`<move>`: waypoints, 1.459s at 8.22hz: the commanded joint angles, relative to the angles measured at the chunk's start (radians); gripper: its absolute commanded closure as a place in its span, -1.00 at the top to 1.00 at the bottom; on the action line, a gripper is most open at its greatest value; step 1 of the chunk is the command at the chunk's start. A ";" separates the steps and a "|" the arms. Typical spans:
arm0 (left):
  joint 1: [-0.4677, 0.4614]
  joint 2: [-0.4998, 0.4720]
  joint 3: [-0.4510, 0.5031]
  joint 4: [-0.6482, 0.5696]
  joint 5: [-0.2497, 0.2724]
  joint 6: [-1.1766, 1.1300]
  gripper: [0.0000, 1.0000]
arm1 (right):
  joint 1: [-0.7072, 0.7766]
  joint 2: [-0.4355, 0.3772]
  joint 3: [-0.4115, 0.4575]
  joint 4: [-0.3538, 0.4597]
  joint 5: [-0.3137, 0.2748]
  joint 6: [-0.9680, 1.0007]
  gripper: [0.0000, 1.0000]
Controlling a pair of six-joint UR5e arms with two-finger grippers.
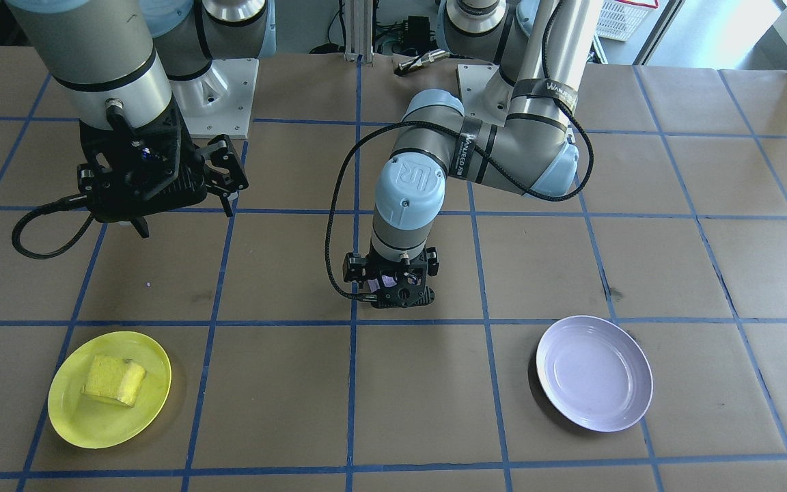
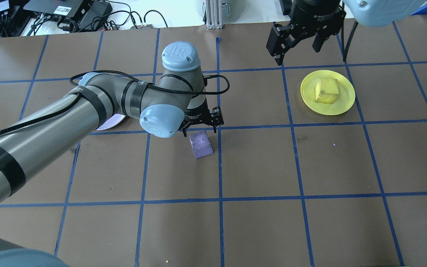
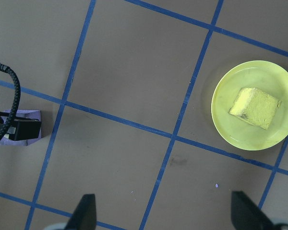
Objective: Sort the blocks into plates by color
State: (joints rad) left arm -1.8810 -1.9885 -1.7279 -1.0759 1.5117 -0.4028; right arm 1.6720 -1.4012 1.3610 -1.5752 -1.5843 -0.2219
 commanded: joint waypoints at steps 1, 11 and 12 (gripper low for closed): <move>-0.001 -0.021 -0.001 -0.005 -0.008 0.022 1.00 | -0.001 -0.002 0.001 -0.012 0.003 0.001 1.00; 0.003 -0.023 0.022 -0.230 0.071 0.013 -1.00 | -0.001 -0.008 0.001 -0.014 0.001 0.001 1.00; 0.011 0.020 0.051 -0.258 0.085 0.045 -1.00 | -0.001 -0.008 0.001 -0.016 0.003 0.001 1.00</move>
State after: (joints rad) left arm -1.8803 -2.0266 -1.7110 -1.2463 1.5523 -0.3956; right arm 1.6705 -1.4102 1.3622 -1.5882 -1.5835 -0.2207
